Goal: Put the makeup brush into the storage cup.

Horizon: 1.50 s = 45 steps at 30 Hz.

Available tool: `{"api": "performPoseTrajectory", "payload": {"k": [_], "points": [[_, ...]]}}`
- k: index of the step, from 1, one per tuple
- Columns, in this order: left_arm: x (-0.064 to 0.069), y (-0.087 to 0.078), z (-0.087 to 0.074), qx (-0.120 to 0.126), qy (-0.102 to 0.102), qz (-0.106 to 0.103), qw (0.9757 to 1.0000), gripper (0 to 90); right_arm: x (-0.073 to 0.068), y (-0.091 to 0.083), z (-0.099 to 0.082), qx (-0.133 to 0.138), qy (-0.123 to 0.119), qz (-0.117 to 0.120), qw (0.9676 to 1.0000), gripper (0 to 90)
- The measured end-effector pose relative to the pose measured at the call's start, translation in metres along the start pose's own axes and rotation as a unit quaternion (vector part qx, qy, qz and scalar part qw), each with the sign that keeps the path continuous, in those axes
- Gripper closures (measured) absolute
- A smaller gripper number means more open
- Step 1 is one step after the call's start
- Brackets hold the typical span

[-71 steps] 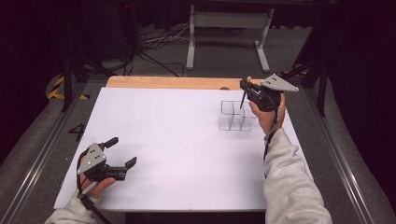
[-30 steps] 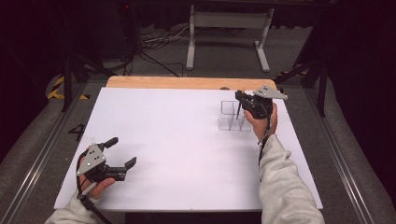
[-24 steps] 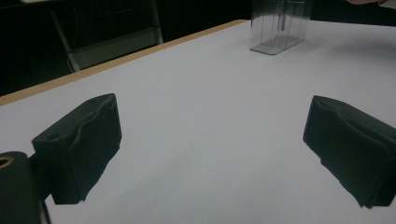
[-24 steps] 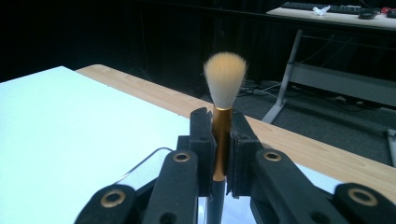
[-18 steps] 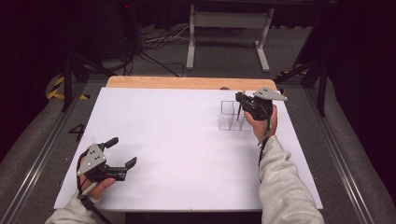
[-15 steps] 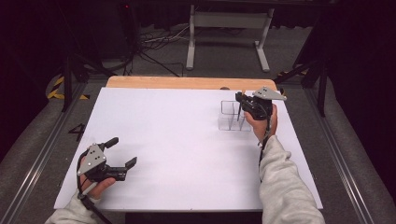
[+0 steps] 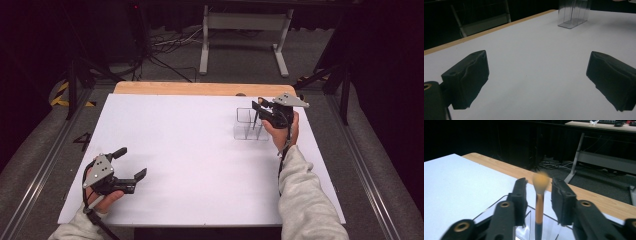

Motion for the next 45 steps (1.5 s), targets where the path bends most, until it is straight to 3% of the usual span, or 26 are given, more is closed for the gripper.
{"api": "performPoseTrajectory", "payload": {"k": [4, 11, 24, 31, 40, 45], "points": [[0.0, 0.0, 0.0, 0.0, 0.0, 0.0, 1.0, 5.2, 0.001, -0.003, 0.003, 0.003, -0.001, 0.0, 1.0, 43.5], [0.0, 0.0, 0.0, -0.003, 0.0, 0.001, 1.0, 5.3, 0.001, -0.01, 0.007, 0.01, -0.005, 0.001, 0.9999, 34.8], [-0.001, 0.0, -0.001, -0.007, 0.003, 0.001, 1.0, 5.1, 0.003, -0.021, 0.017, 0.017, -0.04, -0.038, 0.9983, 11.2], [-0.001, 0.0, -0.001, -0.007, 0.002, 0.002, 1.0, 5.2, 0.006, -0.027, 0.019, 0.023, -0.051, -0.048, 0.9973, 5.2], [-0.002, 0.0, -0.001, -0.005, 0.0, 0.003, 1.0, 5.2, 0.008, -0.03, 0.019, 0.028, -0.044, -0.05, 0.9974, 3.8], [-0.002, 0.0, -0.001, -0.005, 0.001, 0.003, 1.0, 5.2, 0.005, -0.031, 0.02, 0.026, -0.056, -0.054, 0.9966, 3.8]]}}
Point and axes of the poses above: each handheld gripper's, and its own axes: y roughly forward along the jaws, z roughly out of its top, x roughly to its right, the point moved 9 cm from there along y, roughly forward along the jaws, and after that the axes turned 6 degrees about x, right-handed, at the moved point
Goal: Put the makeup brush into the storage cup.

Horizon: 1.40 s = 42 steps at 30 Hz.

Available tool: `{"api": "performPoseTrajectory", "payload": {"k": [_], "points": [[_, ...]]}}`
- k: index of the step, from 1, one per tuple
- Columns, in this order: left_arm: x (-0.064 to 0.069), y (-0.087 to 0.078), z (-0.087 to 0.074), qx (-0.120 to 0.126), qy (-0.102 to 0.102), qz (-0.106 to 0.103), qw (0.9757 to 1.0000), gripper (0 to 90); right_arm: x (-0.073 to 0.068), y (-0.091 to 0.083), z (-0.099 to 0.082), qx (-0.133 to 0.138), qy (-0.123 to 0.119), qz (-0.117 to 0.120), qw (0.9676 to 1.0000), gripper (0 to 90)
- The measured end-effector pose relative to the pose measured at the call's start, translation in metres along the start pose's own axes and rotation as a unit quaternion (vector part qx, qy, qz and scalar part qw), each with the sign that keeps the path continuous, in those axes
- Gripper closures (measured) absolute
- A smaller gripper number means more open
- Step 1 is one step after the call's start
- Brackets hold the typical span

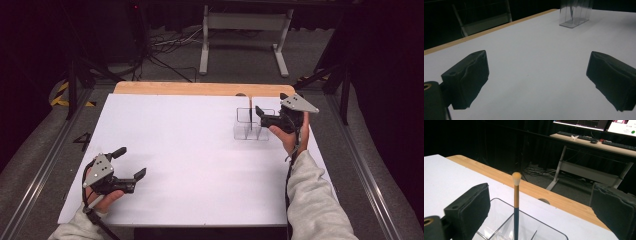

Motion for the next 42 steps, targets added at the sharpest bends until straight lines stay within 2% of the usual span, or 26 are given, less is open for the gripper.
{"api": "performPoseTrajectory", "payload": {"k": [14, 32, 42], "points": [[0.001, 0.0, 0.0, -0.001, 0.001, 0.0, 1.0, 5.3, -0.011, -0.011, -0.001, -0.002, -0.019, 0.005, 0.9998, 4.7], [0.002, 0.0, 0.001, 0.0, 0.005, -0.001, 1.0, 5.3, -0.014, -0.024, -0.015, -0.001, -0.007, 0.011, 0.9999, 5.2], [0.002, 0.001, 0.001, 0.0, 0.006, -0.002, 1.0, 5.5, -0.018, -0.034, -0.022, 0.001, -0.013, 0.016, 0.9998, 5.5]]}}
Point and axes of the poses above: each handheld gripper's, and its own axes: y roughly forward along the jaws, z roughly out of its top, x roughly to its right, the point moved 9 cm from there along y, roughly forward along the jaws, and after that the axes turned 6 degrees about x, right-handed, at the moved point
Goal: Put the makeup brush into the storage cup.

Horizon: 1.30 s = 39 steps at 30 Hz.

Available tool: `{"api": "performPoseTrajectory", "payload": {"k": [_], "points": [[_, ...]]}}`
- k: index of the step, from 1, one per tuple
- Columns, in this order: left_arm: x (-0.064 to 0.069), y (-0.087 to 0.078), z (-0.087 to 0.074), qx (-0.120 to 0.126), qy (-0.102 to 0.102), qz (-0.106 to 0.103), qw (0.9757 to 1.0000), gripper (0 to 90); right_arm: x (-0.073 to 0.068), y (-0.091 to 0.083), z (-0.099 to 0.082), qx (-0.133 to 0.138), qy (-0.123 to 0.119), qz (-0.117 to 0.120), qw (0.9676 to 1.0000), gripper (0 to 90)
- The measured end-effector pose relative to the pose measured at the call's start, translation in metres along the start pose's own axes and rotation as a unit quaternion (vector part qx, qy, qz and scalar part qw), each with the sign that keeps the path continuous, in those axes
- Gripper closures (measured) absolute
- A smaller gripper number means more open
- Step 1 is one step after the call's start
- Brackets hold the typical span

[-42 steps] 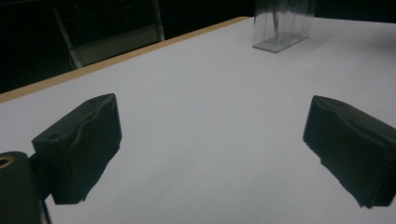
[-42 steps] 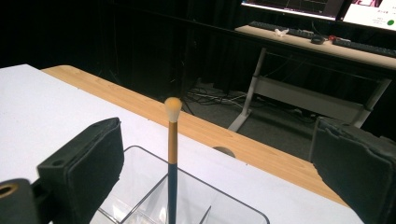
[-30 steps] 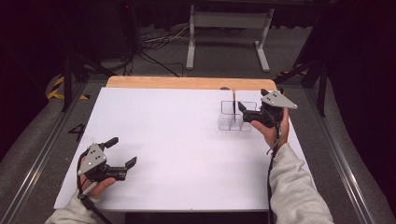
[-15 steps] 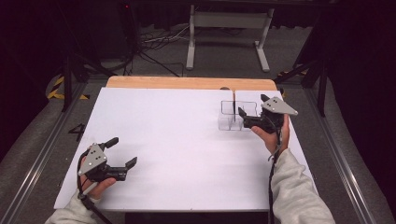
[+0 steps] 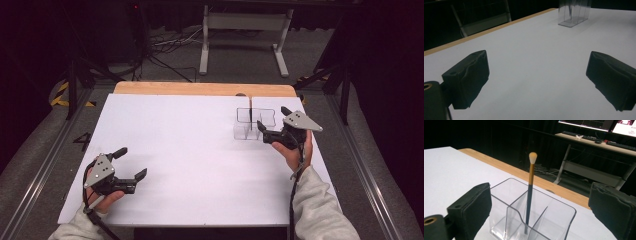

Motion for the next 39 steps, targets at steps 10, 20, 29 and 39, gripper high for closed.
{"api": "performPoseTrajectory", "payload": {"k": [10, 20, 29, 39], "points": [[0.0, -0.001, 0.001, 0.002, -0.001, 0.0, 1.0, 5.5, -0.001, -0.012, 0.0, 0.002, -0.004, 0.003, 1.0, 5.3], [0.001, -0.001, 0.001, 0.002, 0.0, 0.0, 1.0, 5.5, 0.0, -0.025, -0.004, 0.0, -0.015, 0.0, 0.9999, 5.4], [0.002, 0.0, 0.0, -0.001, 0.003, -0.002, 1.0, 5.6, -0.005, -0.034, -0.005, -0.004, -0.023, 0.008, 0.9997, 5.5], [0.002, 0.0, 0.001, -0.002, 0.005, -0.003, 1.0, 5.6, -0.013, -0.041, -0.007, -0.006, -0.039, 0.017, 0.9991, 5.5]]}}
Point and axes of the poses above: each handheld gripper's, and its own axes: y roughly forward along the jaws, z roughly out of its top, x roughly to its right, the point moved 9 cm from there along y, roughly forward along the jaws, and after that the axes turned 6 degrees about x, right-handed, at the moved point
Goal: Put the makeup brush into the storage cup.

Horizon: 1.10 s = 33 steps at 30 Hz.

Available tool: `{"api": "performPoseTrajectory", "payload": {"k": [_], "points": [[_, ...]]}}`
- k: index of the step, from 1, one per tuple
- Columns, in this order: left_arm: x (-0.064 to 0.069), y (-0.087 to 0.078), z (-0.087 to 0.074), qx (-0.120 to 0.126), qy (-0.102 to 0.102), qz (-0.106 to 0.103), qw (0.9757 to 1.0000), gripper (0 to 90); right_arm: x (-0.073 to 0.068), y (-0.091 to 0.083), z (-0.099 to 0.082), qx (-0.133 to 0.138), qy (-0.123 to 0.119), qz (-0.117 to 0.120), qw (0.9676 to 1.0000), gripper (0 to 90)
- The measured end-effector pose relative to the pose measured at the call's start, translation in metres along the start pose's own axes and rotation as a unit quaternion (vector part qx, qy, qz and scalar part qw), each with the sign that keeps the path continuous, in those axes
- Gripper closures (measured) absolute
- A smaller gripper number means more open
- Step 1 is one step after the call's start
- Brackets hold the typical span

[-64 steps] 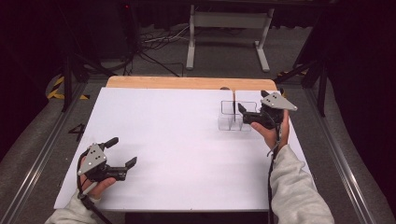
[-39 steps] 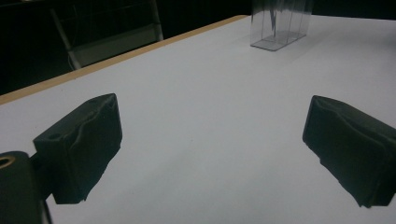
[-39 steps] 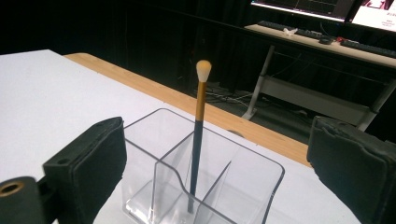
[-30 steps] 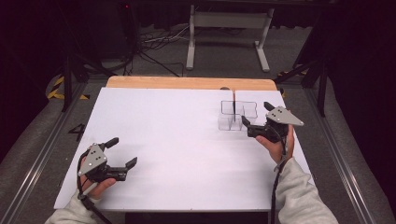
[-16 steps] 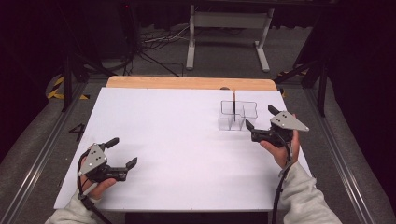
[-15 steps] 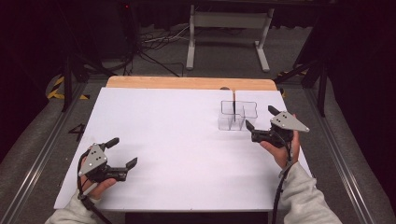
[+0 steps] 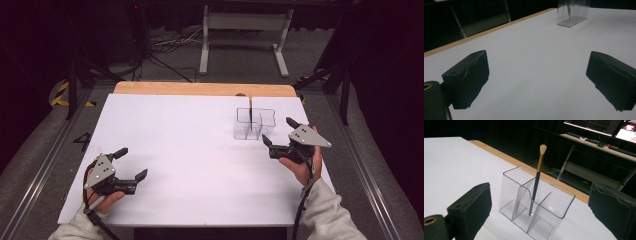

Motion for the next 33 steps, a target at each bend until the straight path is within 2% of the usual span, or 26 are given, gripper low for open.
{"api": "performPoseTrajectory", "payload": {"k": [12, 33], "points": [[0.0, 0.0, 0.0, -0.002, 0.003, 0.0, 1.0, 5.6, -0.005, -0.013, -0.003, 0.002, -0.017, 0.007, 0.9998, 5.3], [0.001, 0.001, -0.001, -0.005, 0.002, -0.004, 1.0, 5.8, -0.015, -0.034, -0.013, 0.011, -0.033, 0.014, 0.9993, 4.9]]}}
Point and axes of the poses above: each handheld gripper's, and its own axes: y roughly forward along the jaws, z roughly out of its top, x roughly to its right, the point moved 9 cm from there along y, roughly forward along the jaws, and after that the axes turned 6 degrees about x, right-handed, at the moved point
